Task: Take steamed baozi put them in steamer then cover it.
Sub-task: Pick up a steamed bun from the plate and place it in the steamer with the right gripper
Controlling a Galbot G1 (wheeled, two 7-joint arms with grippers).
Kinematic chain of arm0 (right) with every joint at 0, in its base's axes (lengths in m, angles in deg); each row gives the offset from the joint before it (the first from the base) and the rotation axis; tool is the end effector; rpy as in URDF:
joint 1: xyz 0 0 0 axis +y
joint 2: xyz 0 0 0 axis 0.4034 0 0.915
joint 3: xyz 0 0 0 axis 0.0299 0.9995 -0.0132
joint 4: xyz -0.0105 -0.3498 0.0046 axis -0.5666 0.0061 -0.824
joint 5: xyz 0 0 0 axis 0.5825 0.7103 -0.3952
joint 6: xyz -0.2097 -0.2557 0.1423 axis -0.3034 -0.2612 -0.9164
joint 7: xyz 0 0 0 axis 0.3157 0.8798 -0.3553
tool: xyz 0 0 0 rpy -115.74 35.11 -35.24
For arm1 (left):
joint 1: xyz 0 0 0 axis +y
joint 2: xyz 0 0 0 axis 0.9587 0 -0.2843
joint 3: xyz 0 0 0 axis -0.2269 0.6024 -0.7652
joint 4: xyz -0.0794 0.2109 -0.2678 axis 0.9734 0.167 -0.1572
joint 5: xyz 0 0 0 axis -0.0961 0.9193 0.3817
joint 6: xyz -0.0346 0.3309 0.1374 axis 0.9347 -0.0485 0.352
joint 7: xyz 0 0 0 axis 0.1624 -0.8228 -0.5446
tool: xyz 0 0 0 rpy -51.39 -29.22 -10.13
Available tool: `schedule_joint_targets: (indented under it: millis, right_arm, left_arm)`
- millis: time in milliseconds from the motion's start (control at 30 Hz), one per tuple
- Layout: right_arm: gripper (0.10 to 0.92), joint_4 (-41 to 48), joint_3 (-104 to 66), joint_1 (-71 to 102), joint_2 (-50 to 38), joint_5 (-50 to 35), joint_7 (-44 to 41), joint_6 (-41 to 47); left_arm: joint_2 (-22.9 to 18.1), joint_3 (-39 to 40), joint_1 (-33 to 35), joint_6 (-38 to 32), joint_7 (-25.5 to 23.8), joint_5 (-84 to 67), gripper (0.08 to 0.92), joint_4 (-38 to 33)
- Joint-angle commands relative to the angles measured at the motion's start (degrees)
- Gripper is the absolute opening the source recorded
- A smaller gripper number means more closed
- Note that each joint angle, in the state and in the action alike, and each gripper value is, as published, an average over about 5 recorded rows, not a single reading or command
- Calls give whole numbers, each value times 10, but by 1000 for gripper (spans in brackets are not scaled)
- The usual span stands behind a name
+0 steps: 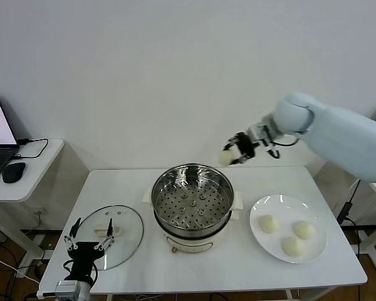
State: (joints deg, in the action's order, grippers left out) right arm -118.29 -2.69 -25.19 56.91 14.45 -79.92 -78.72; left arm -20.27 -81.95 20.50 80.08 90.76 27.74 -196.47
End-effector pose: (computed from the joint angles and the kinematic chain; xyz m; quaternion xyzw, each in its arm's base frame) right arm 0.5599 0.0301 -0.0351 0.5920 -0.4456 0.6674 0.0747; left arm 0.1553 0.0648 -0.2944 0.0475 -0.9926 -0.1058 0.0355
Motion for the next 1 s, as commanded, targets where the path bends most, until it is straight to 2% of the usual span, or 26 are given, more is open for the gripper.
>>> schedule_joint_targets:
  millis: [33, 267, 767, 1000]
  right_arm:
    - [490, 36, 60, 0, 119, 80, 22, -69]
    - [484, 82, 68, 35, 156, 167, 40, -142]
    - [488, 166, 45, 78, 188, 287, 68, -217]
    - [537, 168, 42, 82, 185, 294, 75, -231]
  left_arm:
    - [1, -1, 0, 0, 0, 0, 823, -2]
    - [-4, 0, 0, -2, 0, 4, 823, 3]
    - [-6, -3, -1, -4, 1, 2, 823, 10]
    - [-6, -3, -3, -4, 1, 1, 823, 10]
